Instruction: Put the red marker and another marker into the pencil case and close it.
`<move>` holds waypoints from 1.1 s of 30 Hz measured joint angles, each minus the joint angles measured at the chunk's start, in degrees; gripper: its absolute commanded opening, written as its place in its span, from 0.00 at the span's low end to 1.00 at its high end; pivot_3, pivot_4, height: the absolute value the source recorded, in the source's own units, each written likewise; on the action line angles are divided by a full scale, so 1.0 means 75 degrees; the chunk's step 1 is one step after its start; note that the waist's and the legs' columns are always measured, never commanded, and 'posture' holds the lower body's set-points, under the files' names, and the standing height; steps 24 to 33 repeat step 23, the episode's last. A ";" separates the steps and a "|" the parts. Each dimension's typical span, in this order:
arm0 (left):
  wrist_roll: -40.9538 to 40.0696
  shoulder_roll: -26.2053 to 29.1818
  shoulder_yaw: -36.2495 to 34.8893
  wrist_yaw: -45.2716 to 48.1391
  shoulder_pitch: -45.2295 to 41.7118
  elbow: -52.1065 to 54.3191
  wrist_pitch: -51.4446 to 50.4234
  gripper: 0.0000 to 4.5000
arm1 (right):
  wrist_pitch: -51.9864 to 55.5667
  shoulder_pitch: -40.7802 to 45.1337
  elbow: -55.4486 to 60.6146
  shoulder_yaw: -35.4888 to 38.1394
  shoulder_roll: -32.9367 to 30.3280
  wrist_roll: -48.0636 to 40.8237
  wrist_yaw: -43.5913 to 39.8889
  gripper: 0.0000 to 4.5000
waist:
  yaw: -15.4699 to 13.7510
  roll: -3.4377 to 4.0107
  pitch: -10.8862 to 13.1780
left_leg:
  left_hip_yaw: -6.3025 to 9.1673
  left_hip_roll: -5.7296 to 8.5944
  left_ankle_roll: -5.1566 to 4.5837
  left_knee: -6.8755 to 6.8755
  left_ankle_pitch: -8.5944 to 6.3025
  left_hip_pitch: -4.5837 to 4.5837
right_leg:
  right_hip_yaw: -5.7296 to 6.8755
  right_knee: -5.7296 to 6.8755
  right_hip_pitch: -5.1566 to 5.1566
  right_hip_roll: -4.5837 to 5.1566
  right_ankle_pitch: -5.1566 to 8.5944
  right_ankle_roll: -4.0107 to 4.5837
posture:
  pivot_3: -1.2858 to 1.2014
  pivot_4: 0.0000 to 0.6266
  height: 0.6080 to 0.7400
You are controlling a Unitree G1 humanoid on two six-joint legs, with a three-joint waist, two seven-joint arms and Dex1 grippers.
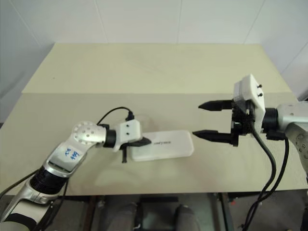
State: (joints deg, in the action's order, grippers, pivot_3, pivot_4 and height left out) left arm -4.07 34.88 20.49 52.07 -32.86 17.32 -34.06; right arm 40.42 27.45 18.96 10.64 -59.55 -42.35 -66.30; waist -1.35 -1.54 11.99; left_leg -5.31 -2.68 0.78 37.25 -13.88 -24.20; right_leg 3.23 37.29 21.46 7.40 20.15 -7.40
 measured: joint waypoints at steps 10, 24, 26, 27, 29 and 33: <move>-0.1959 0.0460 -0.2465 0.0185 0.0430 0.0662 -0.1397 0.00 | -0.0706 0.0221 -0.1187 -0.0549 0.0135 0.0642 -0.0651 1.00 | 0.0120 0.0000 0.0001 | 0.0001 -0.0002 0.0001 -0.0006 0.0001 0.0001 | 0.0000 0.0001 0.0004 0.0000 0.0000 0.0001 | 0.52 0.24 1.00; -0.3374 0.1547 -0.4948 0.0272 0.1539 0.0542 -0.1733 0.95 | -0.1458 0.1415 -0.2523 -0.1154 0.0987 0.1307 -0.1235 1.00 | 0.0188 -0.0001 0.0005 | -0.0003 0.0000 0.0005 -0.0013 -0.0005 -0.0007 | 0.0005 -0.0014 0.0006 0.0010 0.0000 -0.0001 | 0.52 0.24 1.00; -0.3374 0.1547 -0.4948 0.0272 0.1539 0.0542 -0.1733 0.95 | -0.1458 0.1415 -0.2523 -0.1154 0.0987 0.1307 -0.1235 1.00 | 0.0188 -0.0001 0.0005 | -0.0003 0.0000 0.0005 -0.0013 -0.0005 -0.0007 | 0.0005 -0.0014 0.0006 0.0010 0.0000 -0.0001 | 0.52 0.24 1.00; -0.3374 0.1547 -0.4948 0.0272 0.1539 0.0542 -0.1733 0.95 | -0.1458 0.1415 -0.2523 -0.1154 0.0987 0.1307 -0.1235 1.00 | 0.0188 -0.0001 0.0005 | -0.0003 0.0000 0.0005 -0.0013 -0.0005 -0.0007 | 0.0005 -0.0014 0.0006 0.0010 0.0000 -0.0001 | 0.52 0.24 1.00; -0.3374 0.1547 -0.4948 0.0272 0.1539 0.0542 -0.1733 0.95 | -0.1458 0.1415 -0.2523 -0.1154 0.0987 0.1307 -0.1235 1.00 | 0.0188 -0.0001 0.0005 | -0.0003 0.0000 0.0005 -0.0013 -0.0005 -0.0007 | 0.0005 -0.0014 0.0006 0.0010 0.0000 -0.0001 | 0.52 0.24 1.00; -0.3374 0.1547 -0.4948 0.0272 0.1539 0.0542 -0.1733 0.95 | -0.1458 0.1415 -0.2523 -0.1154 0.0987 0.1307 -0.1235 1.00 | 0.0188 -0.0001 0.0005 | -0.0003 0.0000 0.0005 -0.0013 -0.0005 -0.0007 | 0.0005 -0.0014 0.0006 0.0010 0.0000 -0.0001 | 0.52 0.24 1.00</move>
